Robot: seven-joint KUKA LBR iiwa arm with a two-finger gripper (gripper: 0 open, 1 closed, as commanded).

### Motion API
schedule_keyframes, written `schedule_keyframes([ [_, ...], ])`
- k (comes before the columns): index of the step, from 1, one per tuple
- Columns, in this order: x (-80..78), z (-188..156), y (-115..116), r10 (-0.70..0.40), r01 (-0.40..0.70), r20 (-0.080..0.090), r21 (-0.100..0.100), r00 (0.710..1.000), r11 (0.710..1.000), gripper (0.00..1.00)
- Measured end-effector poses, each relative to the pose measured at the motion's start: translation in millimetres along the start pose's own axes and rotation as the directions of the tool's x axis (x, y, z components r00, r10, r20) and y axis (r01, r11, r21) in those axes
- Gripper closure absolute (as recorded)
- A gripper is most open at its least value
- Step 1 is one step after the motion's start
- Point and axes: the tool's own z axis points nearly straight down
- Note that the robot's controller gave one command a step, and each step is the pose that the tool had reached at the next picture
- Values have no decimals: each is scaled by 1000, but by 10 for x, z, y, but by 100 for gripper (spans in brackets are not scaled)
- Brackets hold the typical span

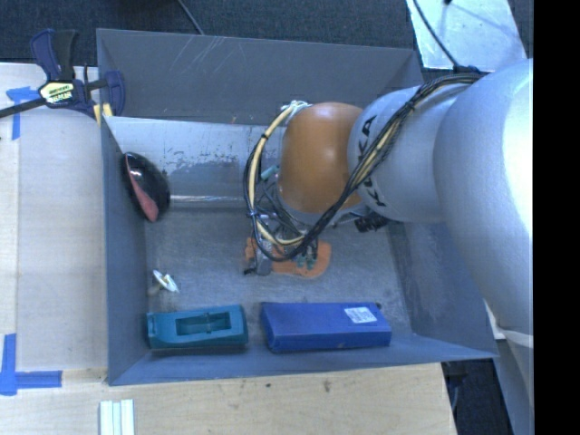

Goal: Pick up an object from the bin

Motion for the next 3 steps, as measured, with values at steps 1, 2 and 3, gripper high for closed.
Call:
schedule_keyframes([
  [1,-103,-1243,-59,50,-50,-1,1,999,999,100],
  [2,-102,-1242,-59,51,-51,-2,0,999,999,100],
  [3,-328,-1965,-150,65,-65,-3,1,998,998,100],
])
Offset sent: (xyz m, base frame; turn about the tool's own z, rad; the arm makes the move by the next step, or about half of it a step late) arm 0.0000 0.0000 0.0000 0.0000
